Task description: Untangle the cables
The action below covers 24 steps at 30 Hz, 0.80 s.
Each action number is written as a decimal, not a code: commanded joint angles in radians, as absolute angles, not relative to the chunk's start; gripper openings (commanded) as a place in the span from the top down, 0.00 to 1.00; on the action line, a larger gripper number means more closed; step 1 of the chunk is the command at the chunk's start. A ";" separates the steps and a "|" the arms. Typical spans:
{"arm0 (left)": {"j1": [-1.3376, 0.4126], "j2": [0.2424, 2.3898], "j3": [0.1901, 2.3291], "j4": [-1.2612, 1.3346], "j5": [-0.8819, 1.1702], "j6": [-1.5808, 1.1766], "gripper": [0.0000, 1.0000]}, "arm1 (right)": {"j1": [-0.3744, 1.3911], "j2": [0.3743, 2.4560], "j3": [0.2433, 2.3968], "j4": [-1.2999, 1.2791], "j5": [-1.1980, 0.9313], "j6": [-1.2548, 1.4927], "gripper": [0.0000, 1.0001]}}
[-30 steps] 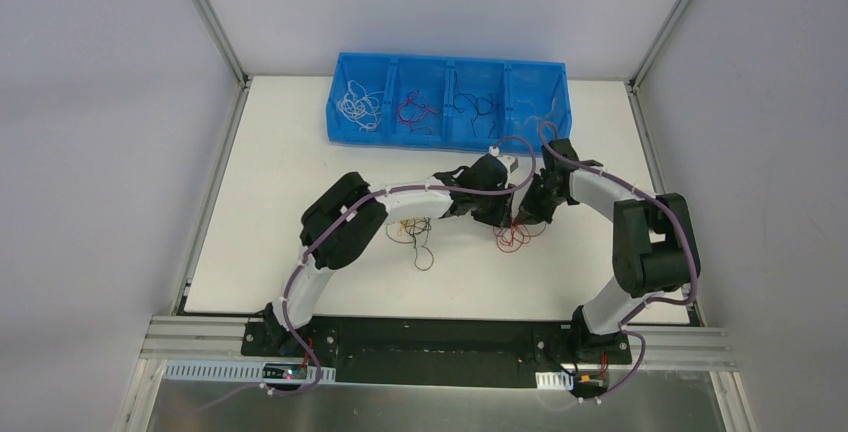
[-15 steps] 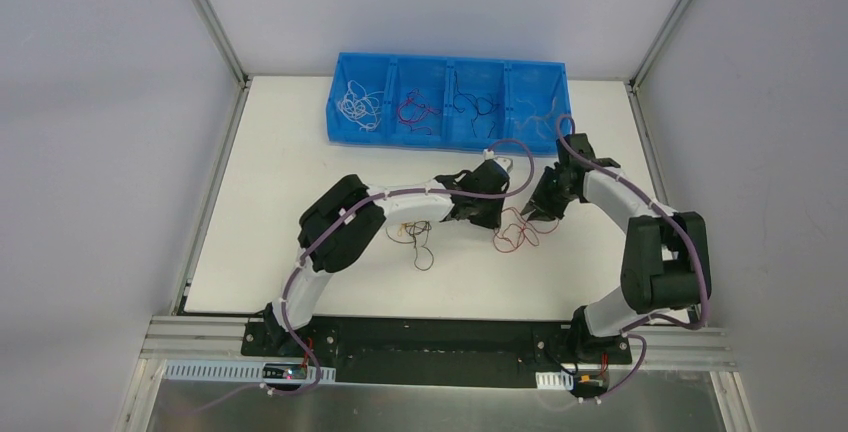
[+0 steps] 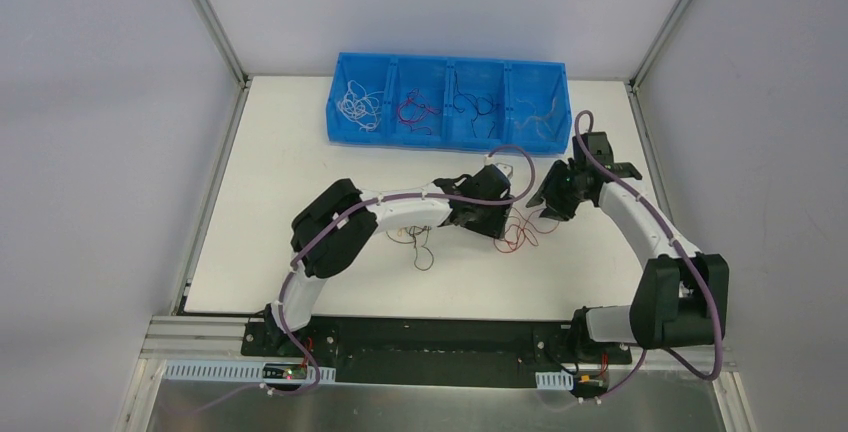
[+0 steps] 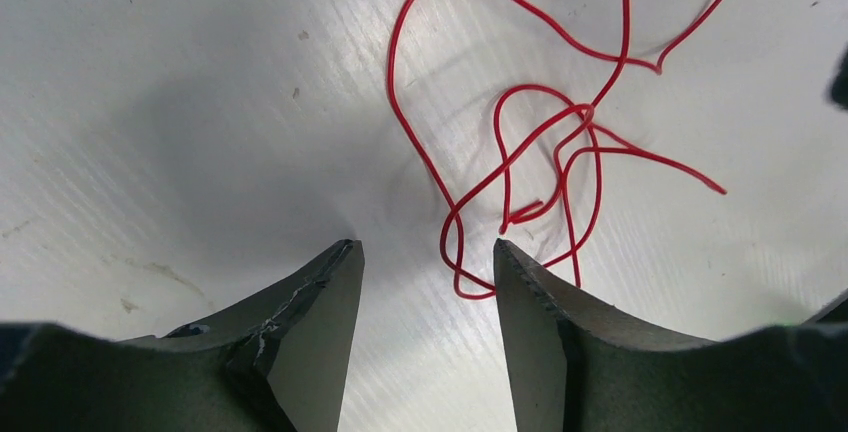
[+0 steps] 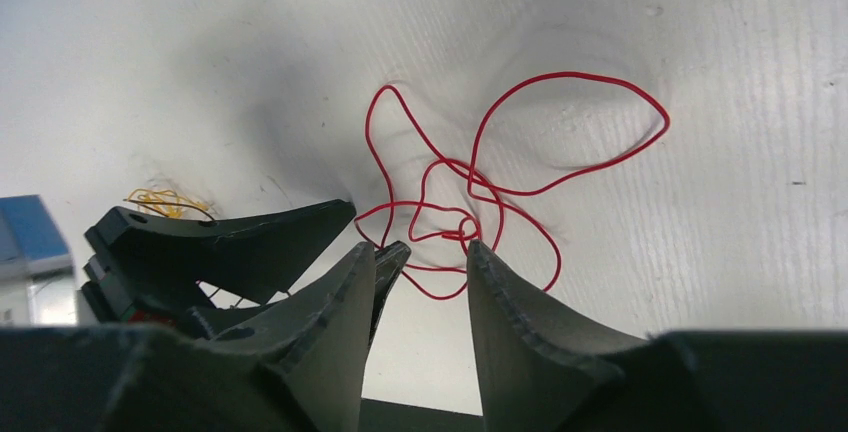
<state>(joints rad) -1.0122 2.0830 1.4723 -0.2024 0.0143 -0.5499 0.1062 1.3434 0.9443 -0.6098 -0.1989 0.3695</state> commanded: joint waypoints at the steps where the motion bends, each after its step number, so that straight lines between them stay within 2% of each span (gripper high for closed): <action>1: -1.037 2.132 1.478 -0.362 -0.011 -0.532 0.47 | 0.065 1.276 0.993 -0.677 -0.204 0.357 0.53; 7: -1.042 2.196 1.540 -0.364 -0.021 -0.537 0.47 | 0.005 1.242 1.002 -0.705 -0.229 0.339 0.52; 24: -1.043 2.215 1.577 -0.252 0.073 -0.577 0.46 | 0.003 1.235 0.986 -0.697 -0.261 0.333 0.52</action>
